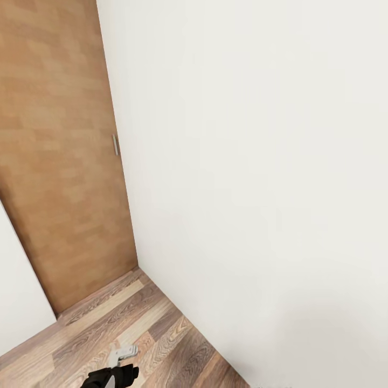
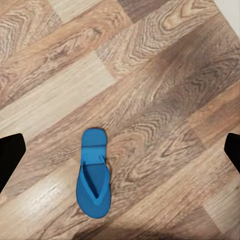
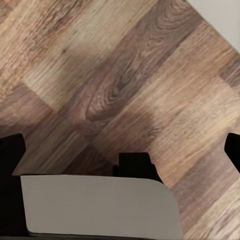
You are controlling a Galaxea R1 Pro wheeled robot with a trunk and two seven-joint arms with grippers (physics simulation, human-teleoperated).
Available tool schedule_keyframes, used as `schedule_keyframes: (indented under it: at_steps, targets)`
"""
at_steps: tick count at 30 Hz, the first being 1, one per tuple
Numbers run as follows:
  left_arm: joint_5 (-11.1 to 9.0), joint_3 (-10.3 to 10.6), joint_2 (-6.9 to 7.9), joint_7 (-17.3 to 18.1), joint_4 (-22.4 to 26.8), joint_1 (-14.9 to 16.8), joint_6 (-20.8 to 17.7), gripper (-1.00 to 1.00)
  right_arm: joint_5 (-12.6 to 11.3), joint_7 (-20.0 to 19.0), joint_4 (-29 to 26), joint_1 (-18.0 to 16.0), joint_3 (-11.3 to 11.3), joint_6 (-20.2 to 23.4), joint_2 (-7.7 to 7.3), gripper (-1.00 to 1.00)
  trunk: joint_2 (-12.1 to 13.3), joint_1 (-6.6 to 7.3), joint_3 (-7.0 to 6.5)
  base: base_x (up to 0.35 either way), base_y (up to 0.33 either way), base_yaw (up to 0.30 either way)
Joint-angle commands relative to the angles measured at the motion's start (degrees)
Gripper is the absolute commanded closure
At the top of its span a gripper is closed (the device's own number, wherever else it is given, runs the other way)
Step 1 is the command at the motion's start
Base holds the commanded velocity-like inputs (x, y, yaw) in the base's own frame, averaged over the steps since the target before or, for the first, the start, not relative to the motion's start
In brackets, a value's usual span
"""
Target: In the bedroom, move the book from the bed onto either nightstand, and place the two sandals side by side next to the bed.
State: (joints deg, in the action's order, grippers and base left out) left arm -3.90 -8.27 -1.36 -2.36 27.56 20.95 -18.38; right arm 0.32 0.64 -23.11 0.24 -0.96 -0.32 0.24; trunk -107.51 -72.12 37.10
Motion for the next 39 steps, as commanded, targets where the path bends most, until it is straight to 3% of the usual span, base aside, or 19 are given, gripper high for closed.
schedule_keyframes:
  at_steps: [1,39]
  targets:
    - [-0.4,-0.2,-0.05,-0.2,0.1,0.0,-0.3,-1.00,0.0,0.1,-0.1,0.0,-0.1,0.0,0.02,-1.00,-0.4,-0.22,0.23,0.000,0.000,0.000]
    - [-0.4,-0.1,-0.12,-0.1,0.1,0.0,-0.3,-1.00,0.1,0.4,-1.9,-0.1,0.4,0.3,0.54,-1.00,-15.7,-8.57,7.05,0.000,0.000,0.000]
